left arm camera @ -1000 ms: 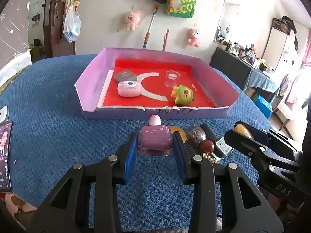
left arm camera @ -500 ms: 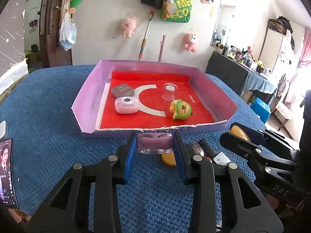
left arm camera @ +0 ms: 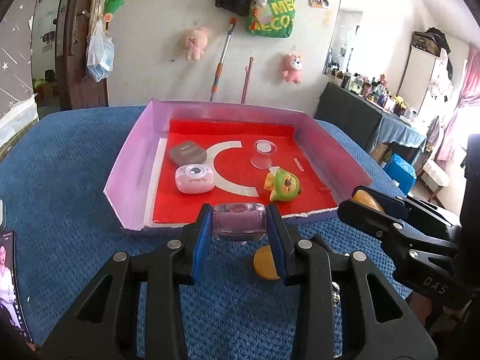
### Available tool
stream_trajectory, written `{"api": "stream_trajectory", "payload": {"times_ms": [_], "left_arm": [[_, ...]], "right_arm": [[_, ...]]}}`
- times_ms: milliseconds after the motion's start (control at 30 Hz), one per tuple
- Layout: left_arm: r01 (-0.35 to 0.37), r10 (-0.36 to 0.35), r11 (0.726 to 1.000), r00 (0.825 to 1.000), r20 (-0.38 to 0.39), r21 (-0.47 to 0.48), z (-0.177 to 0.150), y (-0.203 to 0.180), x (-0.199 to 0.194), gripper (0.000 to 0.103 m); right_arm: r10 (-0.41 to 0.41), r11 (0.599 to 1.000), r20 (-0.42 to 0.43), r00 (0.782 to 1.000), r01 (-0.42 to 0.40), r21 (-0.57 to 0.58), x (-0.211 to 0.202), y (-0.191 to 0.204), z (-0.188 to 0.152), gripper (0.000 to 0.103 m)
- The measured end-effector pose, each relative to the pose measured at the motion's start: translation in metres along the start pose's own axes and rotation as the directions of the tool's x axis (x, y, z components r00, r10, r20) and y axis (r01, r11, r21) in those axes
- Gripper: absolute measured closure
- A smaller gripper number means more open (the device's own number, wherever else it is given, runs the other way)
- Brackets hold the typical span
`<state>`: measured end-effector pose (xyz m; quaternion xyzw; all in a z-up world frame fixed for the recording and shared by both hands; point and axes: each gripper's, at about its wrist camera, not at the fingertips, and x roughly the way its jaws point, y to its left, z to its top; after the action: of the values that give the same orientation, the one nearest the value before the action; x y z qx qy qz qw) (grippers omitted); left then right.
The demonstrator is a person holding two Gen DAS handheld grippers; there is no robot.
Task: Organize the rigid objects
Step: 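Carry the polish bottle into the box with the left gripper while the right gripper carries the sponge in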
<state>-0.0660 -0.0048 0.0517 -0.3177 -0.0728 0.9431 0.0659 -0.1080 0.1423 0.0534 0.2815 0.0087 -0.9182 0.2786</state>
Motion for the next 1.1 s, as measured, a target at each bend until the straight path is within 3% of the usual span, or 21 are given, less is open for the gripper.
{"api": "stream_trajectory", "payload": {"times_ms": [500,1100], "left_arm": [[0.017,-0.018,0.999,0.999,0.049,0.03,0.03,-0.009,0.009,0.069],[-0.011,0.012,1.0,0.995,-0.1,0.007,0.028,0.012,0.058,0.069]], "right_arm": [[-0.019,1.0,-0.071,0.997,0.018,-0.023,0.035,-0.014,0.021,0.063],[0.086,0.994,-0.266,0.96,-0.065,0.087,0.092,-0.031,0.019,0.063]]}}
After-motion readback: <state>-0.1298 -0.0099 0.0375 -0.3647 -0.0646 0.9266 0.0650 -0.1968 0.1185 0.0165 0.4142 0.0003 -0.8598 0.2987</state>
